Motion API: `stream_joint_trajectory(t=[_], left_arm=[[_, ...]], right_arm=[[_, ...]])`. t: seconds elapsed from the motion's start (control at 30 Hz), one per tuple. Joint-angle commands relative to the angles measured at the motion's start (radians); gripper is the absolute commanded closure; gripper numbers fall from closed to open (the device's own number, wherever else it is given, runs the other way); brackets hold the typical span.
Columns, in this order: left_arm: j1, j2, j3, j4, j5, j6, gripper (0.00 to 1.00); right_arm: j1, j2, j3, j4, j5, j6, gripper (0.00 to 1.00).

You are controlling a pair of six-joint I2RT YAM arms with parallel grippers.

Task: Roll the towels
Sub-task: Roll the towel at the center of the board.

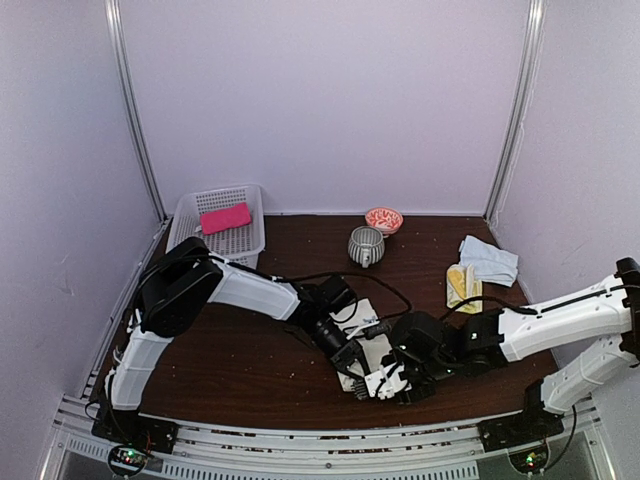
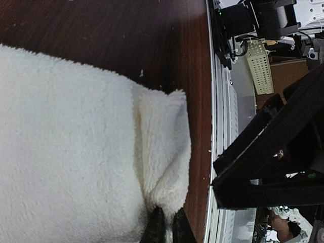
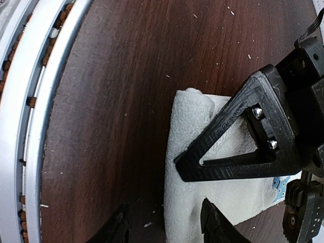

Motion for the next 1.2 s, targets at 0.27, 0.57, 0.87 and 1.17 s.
stream_joint_trajectory(t=[0.27, 0.57, 0.87, 1.17], left_arm=[[-0.001, 0.031, -0.055, -0.071, -0.110, 0.021, 1.00], [-0.001, -0.028, -0.096, -0.054, -0.090, 0.056, 0.89], [0.035, -0.314, -0.337, 0.097, -0.312, 0.053, 0.61], [0.033, -0.756, -0.667, 0.409, -0.589, 0.029, 0.66]], right_arm=[[0.012, 0.129, -0.001, 0.075, 0.107, 0.017, 0.68], [0.011, 0.202, 0.018, 0.050, 0.123, 0.026, 0.84], [-0.006, 0.252, 0.171, -0.195, -0.143, 0.099, 0.95], [-0.241, 0.539, 0.459, -0.581, -0.575, 0.086, 0.94]])
